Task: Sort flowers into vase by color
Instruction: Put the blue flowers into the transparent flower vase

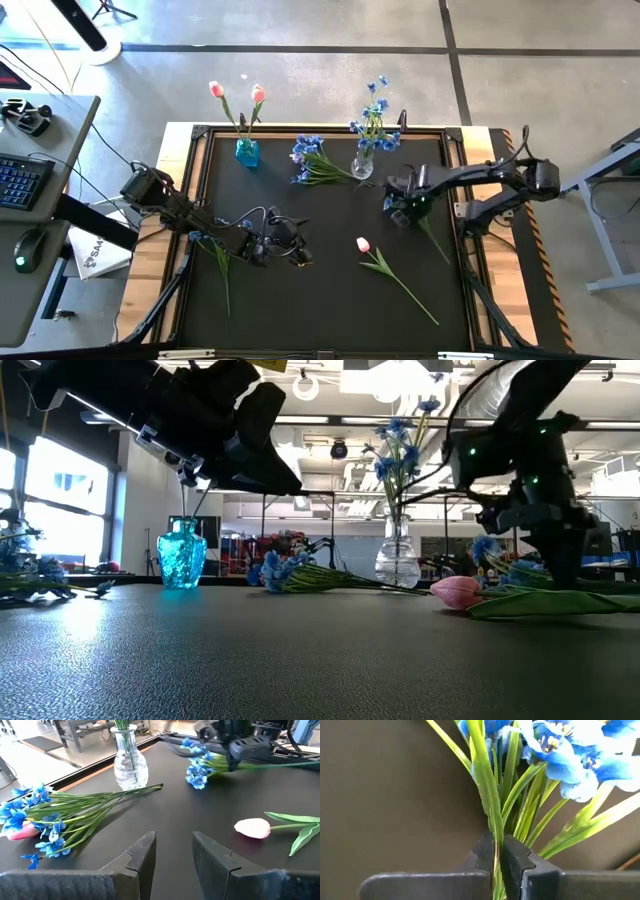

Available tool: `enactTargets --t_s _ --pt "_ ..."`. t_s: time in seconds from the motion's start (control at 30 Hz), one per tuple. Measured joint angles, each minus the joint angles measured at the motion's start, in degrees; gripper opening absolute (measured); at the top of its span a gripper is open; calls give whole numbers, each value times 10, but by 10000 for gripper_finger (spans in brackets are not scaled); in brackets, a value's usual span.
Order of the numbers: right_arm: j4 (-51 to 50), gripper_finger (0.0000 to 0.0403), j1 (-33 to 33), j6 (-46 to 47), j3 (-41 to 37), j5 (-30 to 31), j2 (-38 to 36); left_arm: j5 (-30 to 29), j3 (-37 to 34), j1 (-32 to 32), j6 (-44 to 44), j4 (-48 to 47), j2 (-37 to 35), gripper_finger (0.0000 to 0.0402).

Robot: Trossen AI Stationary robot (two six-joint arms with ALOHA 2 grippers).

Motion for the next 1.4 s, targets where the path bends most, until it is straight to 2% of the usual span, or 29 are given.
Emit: enactTargets --t_s 0.17,0.33,0.53,0.67,0.77,0.87,1.0,1.13,1.23,1.4 --pt "0 6 64 66 0 1 0 0 0 0 0 0 0 113" --pt "23 7 107 89 0 -12 0 0 0 0 1 -1 0 113" --pt "191 7 148 72 0 -21 0 0 0 0 1 -1 0 113" --pt "321 7 161 21 0 18 0 0 0 0 1 0 0 113" --pt "362 16 164 -7 0 29 0 0 0 0 1 -1 0 113" --pt "358 44 156 -26 0 36 0 0 0 0 0 -1 0 113" --pt "333 102 147 -42 0 37 0 0 0 0 -5 0 0 113" --pt "260 152 147 -46 25 43 0 3 0 0 -5 -1 0 113" --pt "207 169 162 -38 51 72 0 12 0 0 -5 0 0 113" --pt "203 173 196 -13 59 110 2 13 0 0 -13 -1 0 113"
